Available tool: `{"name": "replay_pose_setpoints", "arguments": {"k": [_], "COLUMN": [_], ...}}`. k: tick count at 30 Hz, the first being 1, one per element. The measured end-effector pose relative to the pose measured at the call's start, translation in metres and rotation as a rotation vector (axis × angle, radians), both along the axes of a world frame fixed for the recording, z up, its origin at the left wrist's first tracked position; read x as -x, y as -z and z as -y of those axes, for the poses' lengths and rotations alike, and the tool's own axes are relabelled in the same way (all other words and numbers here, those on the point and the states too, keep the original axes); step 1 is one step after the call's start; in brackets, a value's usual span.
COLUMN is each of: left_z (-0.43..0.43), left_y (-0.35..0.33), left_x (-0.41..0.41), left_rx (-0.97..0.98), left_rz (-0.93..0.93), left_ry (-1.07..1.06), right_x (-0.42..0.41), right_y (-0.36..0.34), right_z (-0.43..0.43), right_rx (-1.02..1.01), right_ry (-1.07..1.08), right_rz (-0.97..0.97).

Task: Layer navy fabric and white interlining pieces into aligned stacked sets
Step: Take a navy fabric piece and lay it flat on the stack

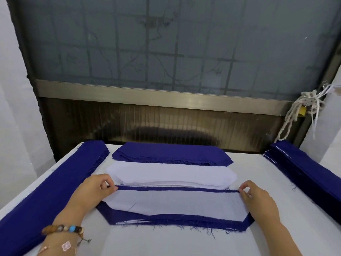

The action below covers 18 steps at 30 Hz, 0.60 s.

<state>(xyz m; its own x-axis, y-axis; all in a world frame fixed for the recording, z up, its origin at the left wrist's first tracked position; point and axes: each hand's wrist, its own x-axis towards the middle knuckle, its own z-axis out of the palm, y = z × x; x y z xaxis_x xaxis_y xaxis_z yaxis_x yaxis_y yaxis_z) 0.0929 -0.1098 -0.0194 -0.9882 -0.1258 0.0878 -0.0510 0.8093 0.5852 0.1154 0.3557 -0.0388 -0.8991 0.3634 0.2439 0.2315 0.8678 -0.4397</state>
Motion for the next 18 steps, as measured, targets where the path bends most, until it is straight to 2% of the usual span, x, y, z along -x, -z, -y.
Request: {"name": "replay_pose_setpoints", "arguments": {"k": [15,18], "left_z": [-0.002,-0.011], "left_y": [0.001,-0.005], "left_x": [0.002,-0.001], "left_rx": [-0.023,0.037], "left_rz": [0.016,-0.181], "left_ry": [-0.018,-0.001], "right_x": [-0.001,-0.001], "right_y": [-0.005,-0.007], "right_z": [0.001,0.002], "right_rx": [0.008,-0.145], "right_ry": [0.060,0.084], "right_rz": [-0.011,-0.096]}}
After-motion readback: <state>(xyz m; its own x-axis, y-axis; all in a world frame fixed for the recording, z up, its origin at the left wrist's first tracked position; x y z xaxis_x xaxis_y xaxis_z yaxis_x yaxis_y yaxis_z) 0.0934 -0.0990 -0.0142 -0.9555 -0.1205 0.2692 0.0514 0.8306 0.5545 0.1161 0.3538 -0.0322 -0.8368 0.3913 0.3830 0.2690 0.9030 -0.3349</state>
